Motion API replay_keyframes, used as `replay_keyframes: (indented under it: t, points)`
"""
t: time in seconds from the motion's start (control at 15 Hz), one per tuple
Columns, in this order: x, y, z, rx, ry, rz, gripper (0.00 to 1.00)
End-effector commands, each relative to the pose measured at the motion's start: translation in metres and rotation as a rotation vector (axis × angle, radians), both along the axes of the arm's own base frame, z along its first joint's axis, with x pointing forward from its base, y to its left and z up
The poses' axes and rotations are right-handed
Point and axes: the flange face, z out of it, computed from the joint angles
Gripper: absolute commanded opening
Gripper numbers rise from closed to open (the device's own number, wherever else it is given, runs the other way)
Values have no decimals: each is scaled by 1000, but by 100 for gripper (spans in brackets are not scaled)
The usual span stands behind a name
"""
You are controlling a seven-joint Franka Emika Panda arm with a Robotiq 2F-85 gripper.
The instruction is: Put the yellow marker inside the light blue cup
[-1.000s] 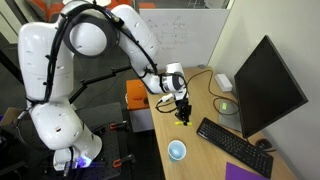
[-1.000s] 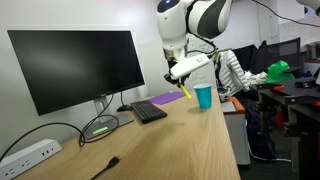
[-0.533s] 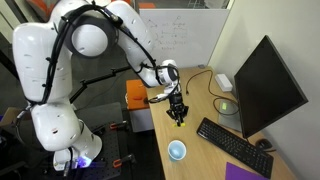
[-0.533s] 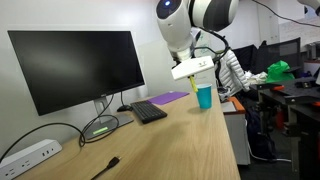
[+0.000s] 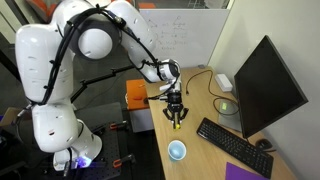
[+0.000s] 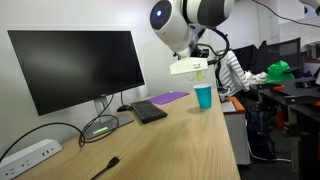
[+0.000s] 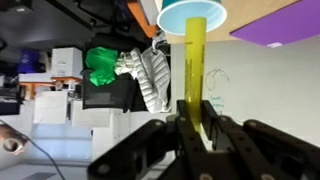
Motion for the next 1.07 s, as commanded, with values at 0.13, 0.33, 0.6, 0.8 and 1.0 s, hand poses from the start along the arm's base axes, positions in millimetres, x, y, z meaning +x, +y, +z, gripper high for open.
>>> replay_keyframes:
  t: [0.13, 0.33, 0.6, 0.8, 1.0]
  points:
    - [27, -35, 10, -68, -31, -148, 5]
    - [35, -55, -5, -81, -20, -190, 5]
    - [29, -57, -40, -83, 38, -203, 5]
    - [28, -57, -58, -90, 60, -210, 5]
    - [33, -61, -66, -101, 63, -217, 5]
